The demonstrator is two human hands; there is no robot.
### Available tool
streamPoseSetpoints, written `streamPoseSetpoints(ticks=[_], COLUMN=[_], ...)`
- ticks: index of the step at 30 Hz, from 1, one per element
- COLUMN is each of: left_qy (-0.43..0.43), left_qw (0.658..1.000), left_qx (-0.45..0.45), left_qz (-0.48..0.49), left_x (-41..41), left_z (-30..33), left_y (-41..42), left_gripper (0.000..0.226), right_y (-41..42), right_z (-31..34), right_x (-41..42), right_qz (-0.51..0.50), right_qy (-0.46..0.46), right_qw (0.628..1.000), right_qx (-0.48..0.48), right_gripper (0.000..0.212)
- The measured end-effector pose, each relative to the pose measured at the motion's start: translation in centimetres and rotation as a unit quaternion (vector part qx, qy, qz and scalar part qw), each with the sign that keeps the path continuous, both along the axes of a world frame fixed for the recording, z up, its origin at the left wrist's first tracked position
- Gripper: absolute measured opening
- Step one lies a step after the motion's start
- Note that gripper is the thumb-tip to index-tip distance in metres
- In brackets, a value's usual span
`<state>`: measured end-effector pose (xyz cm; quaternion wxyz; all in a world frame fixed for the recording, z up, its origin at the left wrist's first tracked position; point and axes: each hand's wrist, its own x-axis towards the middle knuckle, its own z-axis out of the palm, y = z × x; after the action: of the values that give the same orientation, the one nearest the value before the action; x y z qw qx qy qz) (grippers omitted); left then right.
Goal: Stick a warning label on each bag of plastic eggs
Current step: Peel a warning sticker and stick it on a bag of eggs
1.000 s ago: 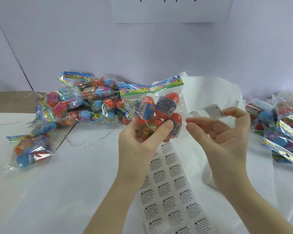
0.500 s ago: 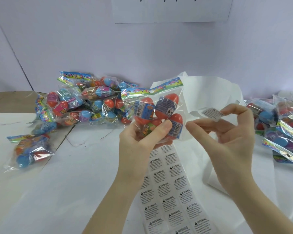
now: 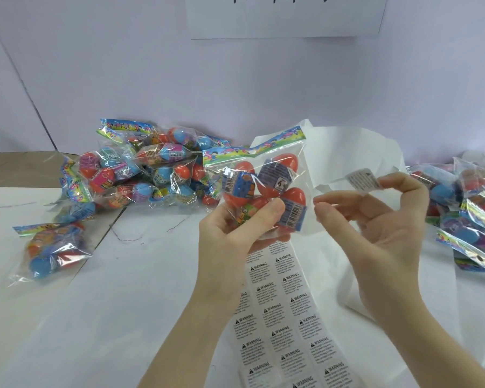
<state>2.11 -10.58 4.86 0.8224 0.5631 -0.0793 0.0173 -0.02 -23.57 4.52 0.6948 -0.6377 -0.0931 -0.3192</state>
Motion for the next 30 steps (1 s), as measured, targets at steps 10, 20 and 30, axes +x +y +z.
streamPoseSetpoints(ticks=[10, 20, 30], left_qy=[-0.017, -0.032, -0.07], left_qw=[0.998, 0.997, 0.995], left_qx=[-0.038, -0.033, 0.007], left_qz=[-0.036, -0.057, -0.069], left_x=[-0.2, -0.3, -0.1], left_z=[0.5, 0.4, 0.1], left_y=[0.2, 0.4, 0.8], left_gripper=[0.013, 0.013, 0.018], right_y=[-0.7, -1.1, -1.2], right_z=[0.9, 0.8, 1.0], right_x=[0.0, 0.1, 0.0], right_qz=[0.155, 0.166, 0.148], right_qy=[0.049, 0.044, 0.03], right_qw=[0.979, 0.979, 0.986], right_qx=[0.125, 0.109, 0.065], right_gripper=[0.045, 0.044, 0.046])
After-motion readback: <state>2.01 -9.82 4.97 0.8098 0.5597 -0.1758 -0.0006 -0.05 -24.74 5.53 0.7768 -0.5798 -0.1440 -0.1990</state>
